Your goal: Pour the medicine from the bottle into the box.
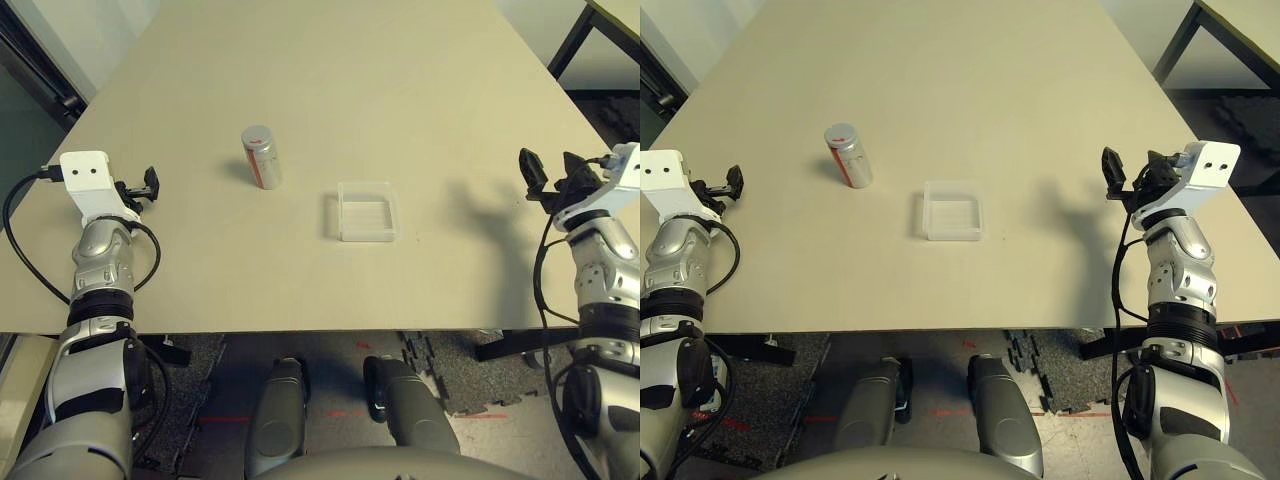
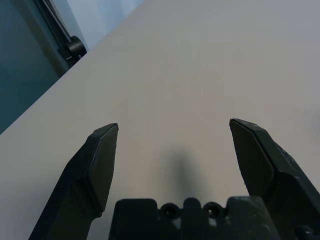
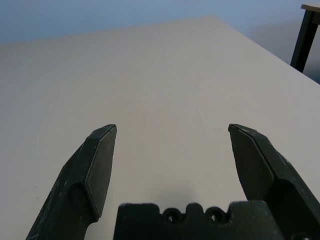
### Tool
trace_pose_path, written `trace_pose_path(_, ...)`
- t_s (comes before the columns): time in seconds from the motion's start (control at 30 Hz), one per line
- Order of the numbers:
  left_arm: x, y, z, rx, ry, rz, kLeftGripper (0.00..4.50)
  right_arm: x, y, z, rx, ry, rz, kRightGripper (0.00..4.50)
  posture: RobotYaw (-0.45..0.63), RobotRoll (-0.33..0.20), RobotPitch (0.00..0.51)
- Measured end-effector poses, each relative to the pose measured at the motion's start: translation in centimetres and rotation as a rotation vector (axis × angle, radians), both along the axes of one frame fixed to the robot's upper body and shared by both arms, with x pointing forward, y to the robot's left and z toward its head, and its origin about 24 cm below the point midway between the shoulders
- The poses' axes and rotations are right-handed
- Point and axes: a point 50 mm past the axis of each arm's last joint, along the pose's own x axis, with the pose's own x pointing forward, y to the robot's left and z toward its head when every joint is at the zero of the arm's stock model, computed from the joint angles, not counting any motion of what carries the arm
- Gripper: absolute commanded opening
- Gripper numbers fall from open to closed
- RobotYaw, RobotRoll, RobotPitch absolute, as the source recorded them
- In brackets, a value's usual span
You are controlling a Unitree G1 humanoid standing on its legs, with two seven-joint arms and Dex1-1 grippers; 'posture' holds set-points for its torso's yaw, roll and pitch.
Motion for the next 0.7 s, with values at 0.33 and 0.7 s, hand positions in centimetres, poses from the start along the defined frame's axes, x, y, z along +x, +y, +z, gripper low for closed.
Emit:
trace_pose_path(0.33,0.7,-0.5,0.8,0.001,-0.022,-0.027,4.5,-1.1,-1.1,-0.4,-0.028,0.022,-0.026,4.47,0.0,0.0,0.186)
trace_pose_path(0.7,0.8,-1.4,3.4,0.04,-0.018,-0.304,4.5,-2.8,-1.9,2.4,-0.139,0.067,0.143,4.47,0.0,0.0,0.18)
